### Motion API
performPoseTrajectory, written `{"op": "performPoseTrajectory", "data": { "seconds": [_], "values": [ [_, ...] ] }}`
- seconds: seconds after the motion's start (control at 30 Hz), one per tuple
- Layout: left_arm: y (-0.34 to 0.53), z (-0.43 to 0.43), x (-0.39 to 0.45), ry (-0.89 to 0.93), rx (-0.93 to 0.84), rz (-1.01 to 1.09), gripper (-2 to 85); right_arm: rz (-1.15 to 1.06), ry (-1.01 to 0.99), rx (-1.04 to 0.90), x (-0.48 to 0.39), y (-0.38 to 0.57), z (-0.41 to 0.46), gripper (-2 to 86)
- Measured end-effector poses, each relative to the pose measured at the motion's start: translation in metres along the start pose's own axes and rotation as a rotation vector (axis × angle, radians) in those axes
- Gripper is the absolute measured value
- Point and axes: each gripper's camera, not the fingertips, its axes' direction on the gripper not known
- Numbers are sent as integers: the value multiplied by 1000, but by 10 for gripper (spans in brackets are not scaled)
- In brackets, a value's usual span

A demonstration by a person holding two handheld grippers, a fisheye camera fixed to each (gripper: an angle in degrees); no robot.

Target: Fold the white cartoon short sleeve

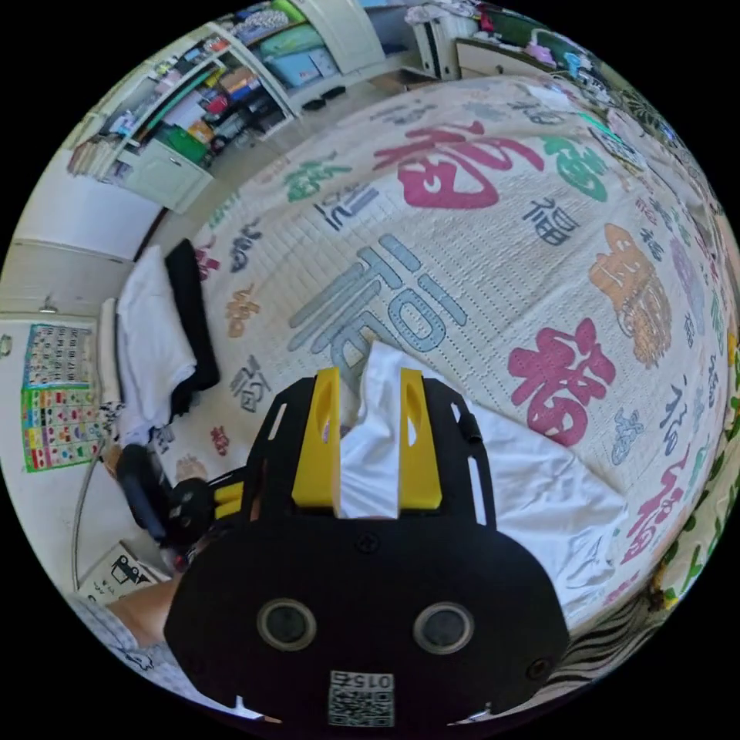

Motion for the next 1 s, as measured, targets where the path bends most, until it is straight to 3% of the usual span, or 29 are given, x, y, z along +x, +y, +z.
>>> {"op": "performPoseTrajectory", "data": {
  "seconds": [0.1,0.23,0.4,0.6,0.77,1.0],
  "values": [
    [7,-9,-2,31,16,-20,-4,19,150,-119,-4,-29,36,98],
    [11,-15,12,14,42,26,-5,-25,195,-56,-6,-37,34,23],
    [11,-23,43,-26,73,126,-4,33,25,54,22,-30,1,7],
    [24,-31,129,-32,110,444,-3,195,-157,352,87,53,-84,6],
    [59,18,195,4,-31,652,-2,430,-135,360,139,160,-93,10],
    [99,94,220,-46,-279,676,7,593,-173,220,171,227,-55,56]
  ]
}}
